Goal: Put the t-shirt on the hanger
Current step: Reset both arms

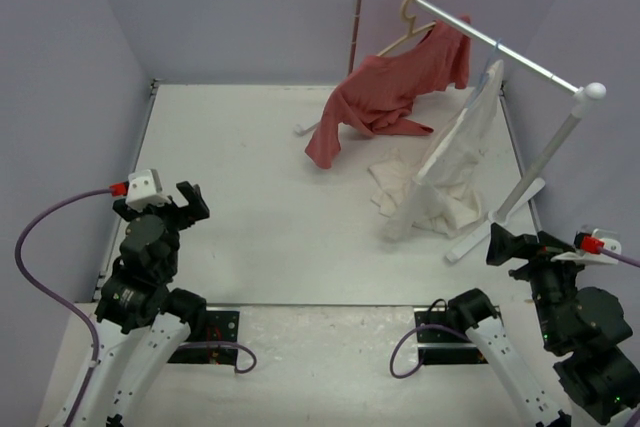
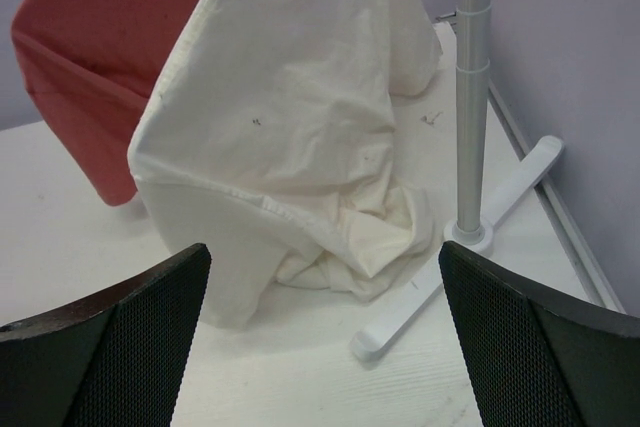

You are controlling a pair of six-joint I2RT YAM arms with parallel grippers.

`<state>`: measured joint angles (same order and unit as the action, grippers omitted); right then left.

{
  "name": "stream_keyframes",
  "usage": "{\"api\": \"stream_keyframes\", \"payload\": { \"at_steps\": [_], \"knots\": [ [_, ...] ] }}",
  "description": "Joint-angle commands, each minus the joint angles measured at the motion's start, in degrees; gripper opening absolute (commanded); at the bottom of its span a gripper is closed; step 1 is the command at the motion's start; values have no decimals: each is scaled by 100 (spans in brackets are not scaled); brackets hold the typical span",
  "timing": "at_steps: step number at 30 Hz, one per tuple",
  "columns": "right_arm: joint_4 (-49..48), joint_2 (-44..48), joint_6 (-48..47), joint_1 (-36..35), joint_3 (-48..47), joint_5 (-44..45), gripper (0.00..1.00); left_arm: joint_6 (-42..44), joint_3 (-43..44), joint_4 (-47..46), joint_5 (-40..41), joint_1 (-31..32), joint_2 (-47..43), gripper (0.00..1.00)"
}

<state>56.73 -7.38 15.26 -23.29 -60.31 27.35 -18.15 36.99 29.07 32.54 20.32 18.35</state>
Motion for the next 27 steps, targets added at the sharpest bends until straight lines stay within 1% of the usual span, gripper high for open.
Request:
{"api": "stream_keyframes", "payload": {
  "at_steps": [1, 14, 27],
  "knots": [
    [-180, 70, -161, 6, 28, 43, 99, 119, -68, -138, -266, -45, 63, 100],
    [-268, 133, -173, 9, 91, -36, 99, 93, -227, -237, -383, -37, -305, 100],
    [-271, 135, -108, 9, 113, -74, 99, 110, -236, -244, -430, -36, -347, 100]
  ]
}}
